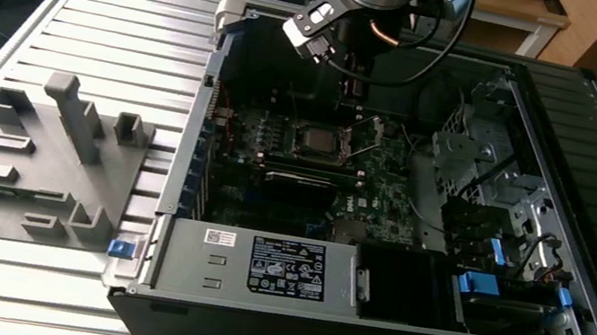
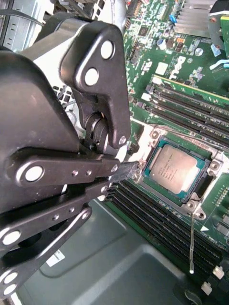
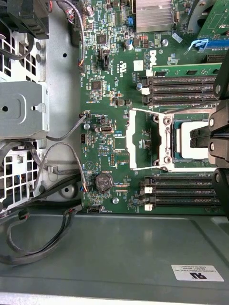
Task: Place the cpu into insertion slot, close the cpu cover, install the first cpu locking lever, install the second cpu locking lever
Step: 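Close the cpu cover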
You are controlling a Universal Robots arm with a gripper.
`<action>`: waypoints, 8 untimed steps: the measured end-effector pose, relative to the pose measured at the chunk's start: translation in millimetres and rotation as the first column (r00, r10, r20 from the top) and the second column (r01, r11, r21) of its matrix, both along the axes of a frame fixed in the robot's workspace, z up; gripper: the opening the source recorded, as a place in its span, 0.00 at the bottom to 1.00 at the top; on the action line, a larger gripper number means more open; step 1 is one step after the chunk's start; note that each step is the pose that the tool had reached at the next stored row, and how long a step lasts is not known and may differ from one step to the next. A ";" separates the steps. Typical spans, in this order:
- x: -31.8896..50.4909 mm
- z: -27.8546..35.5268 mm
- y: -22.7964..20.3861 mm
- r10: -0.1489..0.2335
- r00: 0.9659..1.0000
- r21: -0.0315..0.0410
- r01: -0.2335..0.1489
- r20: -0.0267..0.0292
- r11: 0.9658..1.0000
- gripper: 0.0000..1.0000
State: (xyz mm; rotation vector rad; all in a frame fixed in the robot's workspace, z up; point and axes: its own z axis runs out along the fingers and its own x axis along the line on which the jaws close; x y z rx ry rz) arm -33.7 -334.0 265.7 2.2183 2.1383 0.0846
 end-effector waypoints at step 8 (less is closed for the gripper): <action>6.1 -0.3 0.4 0.000 1.000 0.000 0.000 0.000 1.000 0.11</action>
